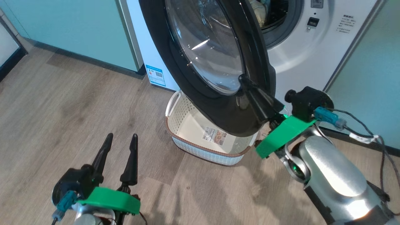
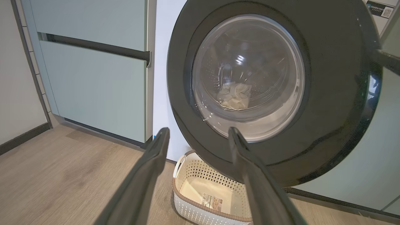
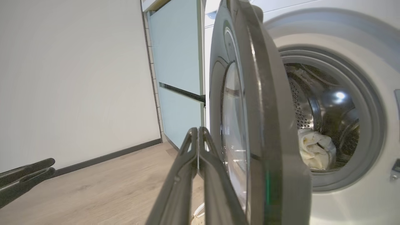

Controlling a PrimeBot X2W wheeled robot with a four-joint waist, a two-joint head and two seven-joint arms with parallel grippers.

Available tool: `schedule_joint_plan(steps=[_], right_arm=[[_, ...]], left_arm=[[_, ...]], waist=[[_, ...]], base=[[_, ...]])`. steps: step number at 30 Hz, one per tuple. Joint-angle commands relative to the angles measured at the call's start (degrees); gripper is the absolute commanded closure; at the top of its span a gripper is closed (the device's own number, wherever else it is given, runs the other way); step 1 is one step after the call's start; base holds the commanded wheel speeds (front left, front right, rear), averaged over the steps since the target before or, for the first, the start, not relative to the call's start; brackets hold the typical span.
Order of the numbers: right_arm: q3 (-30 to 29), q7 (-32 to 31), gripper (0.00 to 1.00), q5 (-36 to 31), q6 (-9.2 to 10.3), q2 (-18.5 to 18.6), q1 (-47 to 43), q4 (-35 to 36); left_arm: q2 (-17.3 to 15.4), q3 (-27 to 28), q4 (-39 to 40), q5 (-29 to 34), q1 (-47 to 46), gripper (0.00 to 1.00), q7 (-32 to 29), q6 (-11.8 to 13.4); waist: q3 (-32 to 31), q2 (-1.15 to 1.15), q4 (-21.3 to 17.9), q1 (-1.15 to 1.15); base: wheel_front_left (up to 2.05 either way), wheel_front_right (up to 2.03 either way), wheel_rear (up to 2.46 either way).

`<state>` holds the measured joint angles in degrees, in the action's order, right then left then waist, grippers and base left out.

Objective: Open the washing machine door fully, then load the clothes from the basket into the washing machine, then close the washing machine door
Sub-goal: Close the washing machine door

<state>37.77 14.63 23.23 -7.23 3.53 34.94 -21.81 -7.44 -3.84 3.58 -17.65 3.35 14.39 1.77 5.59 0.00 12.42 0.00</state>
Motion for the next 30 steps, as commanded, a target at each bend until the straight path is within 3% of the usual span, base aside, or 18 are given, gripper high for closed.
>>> schedule_joint_plan(steps=[1, 30], right_arm=[[-0.62, 0.36, 1.0, -0.12, -0.25, -0.66, 2.41, 1.19], [-6.33, 0.37, 1.0, -2.22, -0.25, -0.66, 4.18, -5.18]], left_arm=[[-0.43, 1.97, 1.76, 0.35, -2.5, 0.0, 0.58, 0.22], [0.42, 2.78, 2.71, 1.08, -3.45, 0.0, 0.61, -0.39]], waist=[[0.06, 0.0, -0.02, 0.0], [2.4, 0.0, -0.68, 0.0]], base=[[0.0, 0.0, 0.0], [0.0, 0.0, 0.0]])
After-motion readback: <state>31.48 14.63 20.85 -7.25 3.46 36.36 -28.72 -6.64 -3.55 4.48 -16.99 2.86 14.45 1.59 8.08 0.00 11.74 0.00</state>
